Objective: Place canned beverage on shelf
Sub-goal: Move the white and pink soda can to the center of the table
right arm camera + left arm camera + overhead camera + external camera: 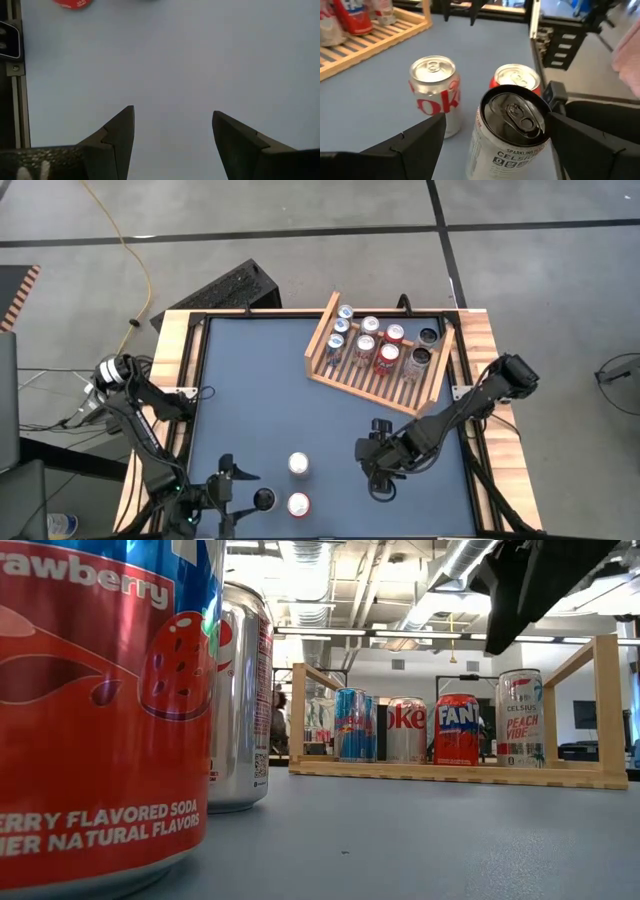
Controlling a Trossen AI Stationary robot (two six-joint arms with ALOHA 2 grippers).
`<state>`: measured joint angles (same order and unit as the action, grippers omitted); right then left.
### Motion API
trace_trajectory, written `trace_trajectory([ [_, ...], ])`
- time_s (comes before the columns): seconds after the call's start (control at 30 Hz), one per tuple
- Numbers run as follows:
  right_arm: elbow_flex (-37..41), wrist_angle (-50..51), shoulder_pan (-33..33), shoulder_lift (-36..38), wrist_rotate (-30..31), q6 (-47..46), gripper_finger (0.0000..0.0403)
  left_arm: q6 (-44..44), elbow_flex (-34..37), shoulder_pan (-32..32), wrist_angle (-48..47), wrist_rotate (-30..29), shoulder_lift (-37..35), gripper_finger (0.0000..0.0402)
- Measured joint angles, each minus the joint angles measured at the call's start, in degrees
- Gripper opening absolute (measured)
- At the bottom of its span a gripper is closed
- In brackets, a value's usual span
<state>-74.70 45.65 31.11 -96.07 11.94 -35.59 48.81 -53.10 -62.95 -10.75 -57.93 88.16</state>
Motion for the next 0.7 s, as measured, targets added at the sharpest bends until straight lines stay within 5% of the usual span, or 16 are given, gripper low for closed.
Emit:
trace_trajectory([
  [0.3, -0.01, -1.16, 0.0, 0.0, 0.02, 0.01, 0.0237, -7.81, -0.36, -0.23, 1.87, 0.2, -1.6, 0.0334],
  [0.7, 0.0, -1.35, 0.37, 0.0, 0.04, -0.59, 0.0237, -5.09, 0.15, -2.11, -0.25, -1.92, -2.34, 0.0334],
])
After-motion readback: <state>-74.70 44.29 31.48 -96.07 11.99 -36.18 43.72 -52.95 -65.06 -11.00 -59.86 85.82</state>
